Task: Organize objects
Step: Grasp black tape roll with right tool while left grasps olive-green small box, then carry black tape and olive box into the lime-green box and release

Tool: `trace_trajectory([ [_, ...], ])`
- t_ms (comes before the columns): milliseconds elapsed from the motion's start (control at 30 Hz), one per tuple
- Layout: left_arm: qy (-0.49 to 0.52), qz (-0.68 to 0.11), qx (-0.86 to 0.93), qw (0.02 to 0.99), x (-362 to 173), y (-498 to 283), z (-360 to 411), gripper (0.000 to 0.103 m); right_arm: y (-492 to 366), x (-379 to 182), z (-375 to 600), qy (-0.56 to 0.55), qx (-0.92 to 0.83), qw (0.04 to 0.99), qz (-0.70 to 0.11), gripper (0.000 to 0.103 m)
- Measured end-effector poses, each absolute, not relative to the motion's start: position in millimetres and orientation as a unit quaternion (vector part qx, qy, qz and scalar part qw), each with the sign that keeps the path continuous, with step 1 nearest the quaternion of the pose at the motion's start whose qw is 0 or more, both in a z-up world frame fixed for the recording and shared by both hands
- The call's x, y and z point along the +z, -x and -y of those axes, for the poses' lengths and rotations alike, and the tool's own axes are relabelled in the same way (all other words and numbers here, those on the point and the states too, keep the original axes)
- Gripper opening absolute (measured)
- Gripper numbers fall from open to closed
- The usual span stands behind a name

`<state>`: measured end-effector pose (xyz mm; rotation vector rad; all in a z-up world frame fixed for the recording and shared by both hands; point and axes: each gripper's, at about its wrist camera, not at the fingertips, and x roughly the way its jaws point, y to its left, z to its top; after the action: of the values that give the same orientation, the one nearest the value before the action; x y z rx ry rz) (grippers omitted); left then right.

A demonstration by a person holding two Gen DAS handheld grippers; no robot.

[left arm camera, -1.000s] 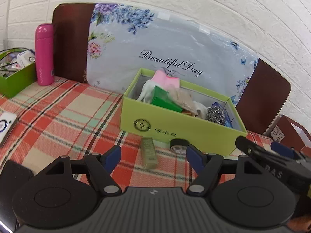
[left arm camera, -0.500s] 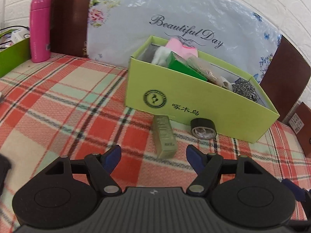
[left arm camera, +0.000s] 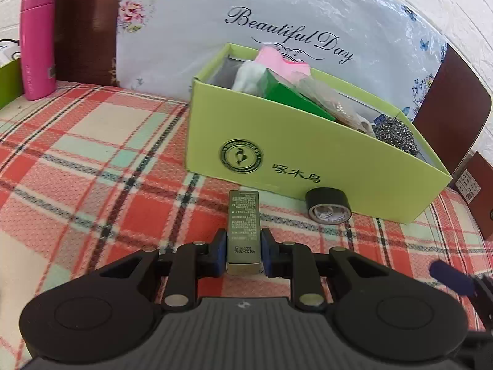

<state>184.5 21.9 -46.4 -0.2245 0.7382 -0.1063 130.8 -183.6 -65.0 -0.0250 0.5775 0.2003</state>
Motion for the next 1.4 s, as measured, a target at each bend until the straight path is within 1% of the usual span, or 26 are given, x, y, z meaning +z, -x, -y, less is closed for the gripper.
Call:
trace_trajectory([
  [100,0.094,-0.358,-0.049,0.928,-46.3,-178.2,-25.5,0.024,-149.0,-66.0,175.0,0.011,0.106,0.951,-0.290,0.080],
  [167,0.093,-0.360,-0.049,0.927,-47.5,-178.6,-27.9,0.024,-162.1,-66.7,166.8,0.011,0.108,0.951,-0.290,0.074],
  [200,0.097,-0.360,-0.050,0.927,-47.8,-178.7,-28.7,0.024,-167.9,-66.8,163.3,0.010,0.109,0.950,-0.291,0.069],
  [233,0.099,-0.360,-0.050,0.926,-48.0,-179.2,-29.4,0.024,-175.8,-67.5,158.7,0.008,0.112,0.949,-0.295,0.068],
  [500,0.118,-0.357,-0.061,0.925,-52.2,-181.1,-37.7,0.024,-210.8,-70.3,130.9,0.015,0.120,0.948,-0.296,0.067],
  [533,0.119,-0.356,-0.061,0.925,-52.0,-181.4,-37.7,0.024,-214.1,-72.2,128.9,0.015,0.117,0.946,-0.303,0.065],
  [567,0.119,-0.356,-0.061,0.925,-52.0,-181.6,-37.3,0.024,-215.9,-74.1,127.8,0.012,0.118,0.944,-0.308,0.059],
  [600,0.117,-0.355,-0.061,0.925,-52.1,-181.9,-36.7,0.024,-216.2,-76.3,127.4,0.014,0.123,0.942,-0.312,0.048],
  [867,0.089,-0.355,-0.055,0.929,-51.3,-180.2,-28.8,0.024,-192.3,-75.8,139.0,0.023,0.129,0.942,-0.308,0.047],
  [1033,0.104,-0.361,-0.076,0.923,-42.3,-166.9,-27.3,0.023,-162.4,-67.3,157.3,0.012,0.139,0.946,-0.293,0.047],
  [1267,0.086,-0.309,-0.128,0.939,3.4,-139.4,-9.1,0.023,-129.3,-38.3,188.1,-0.016,0.147,0.957,-0.251,0.047],
  [1400,0.084,-0.277,-0.159,0.944,34.1,-141.4,3.1,0.023,-125.2,-15.7,202.5,-0.023,0.137,0.967,-0.213,0.047],
])
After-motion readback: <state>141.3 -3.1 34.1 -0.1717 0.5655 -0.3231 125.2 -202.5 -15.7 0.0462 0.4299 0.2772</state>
